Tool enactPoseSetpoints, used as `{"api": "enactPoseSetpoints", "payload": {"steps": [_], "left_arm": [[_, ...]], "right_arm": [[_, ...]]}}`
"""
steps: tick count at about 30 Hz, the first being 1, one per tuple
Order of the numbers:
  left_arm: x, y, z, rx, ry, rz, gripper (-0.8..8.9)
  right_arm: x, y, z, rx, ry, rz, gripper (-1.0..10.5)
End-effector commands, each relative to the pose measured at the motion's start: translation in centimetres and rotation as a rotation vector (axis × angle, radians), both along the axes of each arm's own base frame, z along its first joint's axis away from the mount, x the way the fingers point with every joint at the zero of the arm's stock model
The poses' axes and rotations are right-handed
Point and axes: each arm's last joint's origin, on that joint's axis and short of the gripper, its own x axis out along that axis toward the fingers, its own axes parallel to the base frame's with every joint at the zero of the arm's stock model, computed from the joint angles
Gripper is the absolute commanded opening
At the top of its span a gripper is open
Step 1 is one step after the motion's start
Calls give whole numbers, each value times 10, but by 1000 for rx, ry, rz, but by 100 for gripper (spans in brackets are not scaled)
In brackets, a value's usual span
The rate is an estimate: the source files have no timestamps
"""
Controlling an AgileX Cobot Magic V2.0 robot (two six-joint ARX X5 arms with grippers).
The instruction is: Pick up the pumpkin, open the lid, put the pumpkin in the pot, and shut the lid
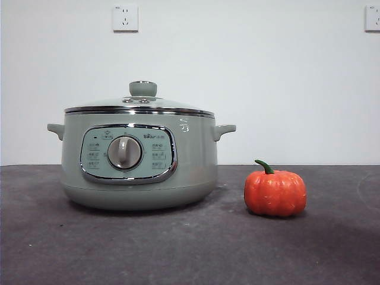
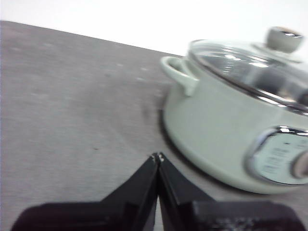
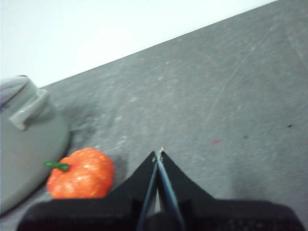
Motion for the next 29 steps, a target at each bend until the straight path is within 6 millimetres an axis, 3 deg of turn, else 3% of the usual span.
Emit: {"api": "enactPoseSetpoints", "payload": {"steps": [1,8,18,29], "left_arm": [[-1,-1,6,-60,-6,-21,-8],[-13,-1,39,-88,-8,-40,-8],[-37,-5,92,-87,-12,-147,-8],[-30,-9,145,71,175,-365,-8]], "right_arm": [[-2,1,9,78,-14,21,-12],[-7,2,46,94,-82,51,-12],[-6,6,110,21,30,217,-12],[1,12,175,-148,262,484,-12]]}}
